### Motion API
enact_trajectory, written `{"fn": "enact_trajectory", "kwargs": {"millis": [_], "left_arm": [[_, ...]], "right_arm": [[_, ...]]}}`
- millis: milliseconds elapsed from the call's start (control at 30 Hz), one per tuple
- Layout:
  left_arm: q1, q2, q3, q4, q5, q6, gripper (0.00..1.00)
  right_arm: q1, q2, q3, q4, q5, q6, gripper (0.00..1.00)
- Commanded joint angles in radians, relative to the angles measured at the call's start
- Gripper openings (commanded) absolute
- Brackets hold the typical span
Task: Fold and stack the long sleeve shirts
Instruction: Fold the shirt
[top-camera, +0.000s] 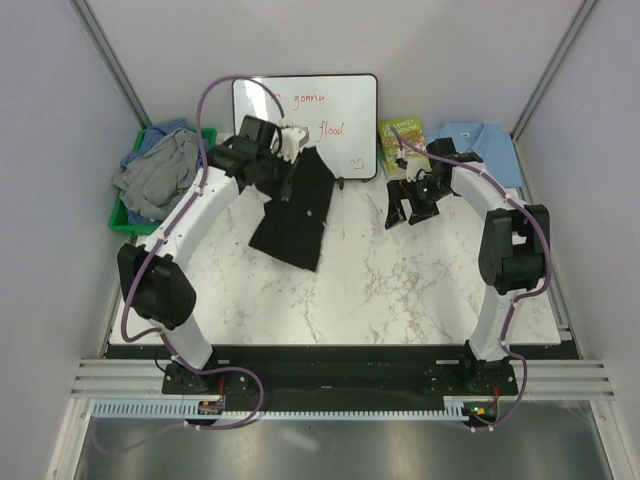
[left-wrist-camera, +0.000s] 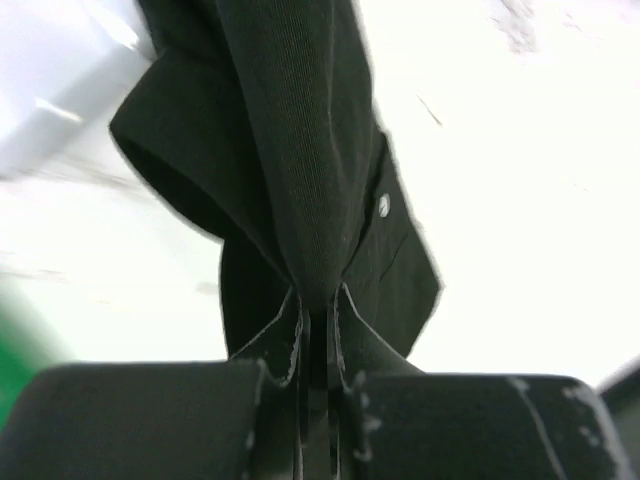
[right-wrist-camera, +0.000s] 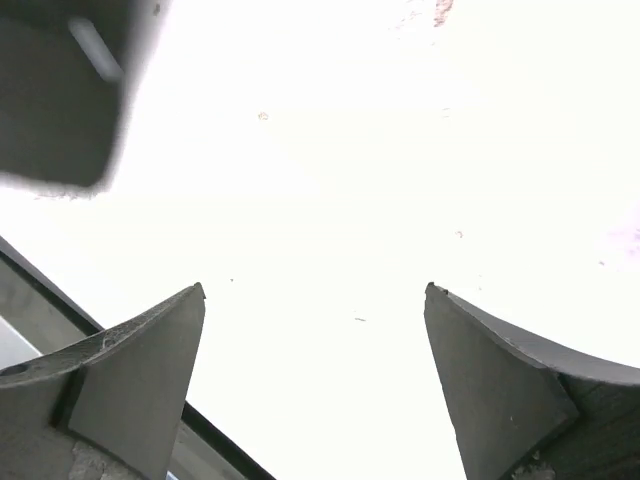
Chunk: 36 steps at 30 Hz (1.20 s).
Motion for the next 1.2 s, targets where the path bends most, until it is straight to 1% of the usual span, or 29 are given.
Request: {"fn": "enact_trajectory", "kwargs": {"millis": [0, 33, 67, 100, 133, 167, 200, 233, 267, 333, 367, 433, 467, 500, 600, 767, 800, 833, 867, 900, 933, 967, 1000, 1033, 1100, 1133, 1167], "left_arm": [[-0.101, 0.026, 0.373, -0.308, -0.373, 0.441, 0.02], [-0.127, 0.047, 0.41, -0.328, -0.469, 0.484, 0.02], [-0.152, 0.055, 0.436, -0.362, -0.513, 0.548, 0.02], [-0.2, 0.055, 0.428, -0.368, -0.545, 0.573, 0.02], [-0.227, 0.052, 0.406, -0.367, -0.579, 0.595, 0.02], [-0.251, 0.046, 0.328, -0.358, -0.646, 0.618, 0.02], [-0.291, 0.046, 0.28, -0.349, -0.665, 0.613, 0.02], [-0.305, 0.049, 0.229, -0.344, -0.674, 0.597, 0.02], [-0.336, 0.058, 0.123, -0.335, -0.673, 0.548, 0.02], [-0.371, 0.078, 0.006, -0.268, -0.668, 0.499, 0.02], [-0.389, 0.092, -0.088, -0.243, -0.656, 0.442, 0.02], [-0.442, 0.171, -0.136, -0.191, -0.602, 0.377, 0.02], [-0.474, 0.206, -0.156, -0.175, -0.579, 0.319, 0.02], [-0.488, 0.264, -0.159, -0.162, -0.561, 0.292, 0.02], [-0.537, 0.349, -0.119, -0.148, -0.498, 0.224, 0.02], [-0.564, 0.368, -0.024, -0.166, -0.377, 0.14, 0.03], [-0.564, 0.371, -0.006, -0.169, -0.354, 0.124, 0.11], [-0.564, 0.385, 0.037, -0.169, -0.313, 0.1, 0.14], [-0.564, 0.394, 0.069, -0.171, -0.294, 0.084, 0.28], [-0.564, 0.406, 0.109, -0.18, -0.269, 0.066, 0.38], [-0.564, 0.42, 0.193, -0.19, -0.189, 0.049, 0.41], [-0.564, 0.417, 0.235, -0.207, -0.144, 0.047, 0.45], [-0.564, 0.406, 0.27, -0.212, -0.093, 0.047, 0.57], [-0.564, 0.389, 0.322, -0.214, -0.012, 0.055, 0.59], [-0.561, 0.325, 0.385, -0.255, 0.098, 0.079, 0.6], [-0.546, 0.297, 0.385, -0.258, 0.125, 0.08, 0.61], [-0.529, 0.23, 0.376, -0.258, 0.151, 0.077, 0.61]], "right_arm": [[-0.023, -0.054, -0.021, 0.004, -0.08, 0.025, 0.98], [-0.033, -0.057, -0.034, 0.004, -0.088, 0.027, 0.98], [-0.037, -0.058, -0.038, 0.004, -0.093, 0.03, 0.98], [-0.046, -0.058, -0.044, 0.004, -0.103, 0.032, 0.98], [-0.049, -0.06, -0.057, 0.002, -0.11, 0.033, 0.98], [-0.053, -0.06, -0.064, 0.006, -0.113, 0.035, 0.98], [-0.063, -0.058, -0.069, 0.004, -0.128, 0.035, 0.98], [-0.066, -0.057, -0.083, 0.006, -0.134, 0.035, 0.98], [-0.07, -0.055, -0.087, 0.006, -0.139, 0.038, 0.98], [-0.089, -0.057, -0.112, 0.004, -0.163, 0.041, 0.98], [-0.095, -0.06, -0.121, 0.004, -0.166, 0.042, 0.98], [-0.11, -0.069, -0.155, 0.006, -0.182, 0.036, 0.98], [-0.112, -0.075, -0.167, 0.006, -0.182, 0.033, 0.98], [-0.115, -0.08, -0.178, 0.004, -0.182, 0.032, 0.98], [-0.119, -0.104, -0.224, -0.004, -0.195, 0.028, 0.98], [-0.119, -0.137, -0.256, -0.019, -0.234, 0.028, 0.98], [-0.121, -0.141, -0.268, -0.019, -0.235, 0.028, 0.98], [-0.119, -0.141, -0.274, -0.019, -0.235, 0.028, 0.98], [-0.121, -0.141, -0.278, -0.017, -0.234, 0.027, 0.98], [-0.124, -0.138, -0.281, -0.017, -0.232, 0.027, 0.98], [-0.127, -0.135, -0.282, -0.017, -0.232, 0.03, 0.98], [-0.13, -0.134, -0.281, -0.019, -0.232, 0.036, 0.98], [-0.135, -0.132, -0.279, -0.017, -0.235, 0.039, 0.98], [-0.136, -0.134, -0.281, -0.019, -0.237, 0.042, 0.98], [-0.139, -0.141, -0.296, -0.017, -0.252, 0.055, 0.98], [-0.139, -0.147, -0.308, -0.014, -0.266, 0.061, 0.98], [-0.138, -0.153, -0.342, -0.008, -0.283, 0.085, 0.98]]}}
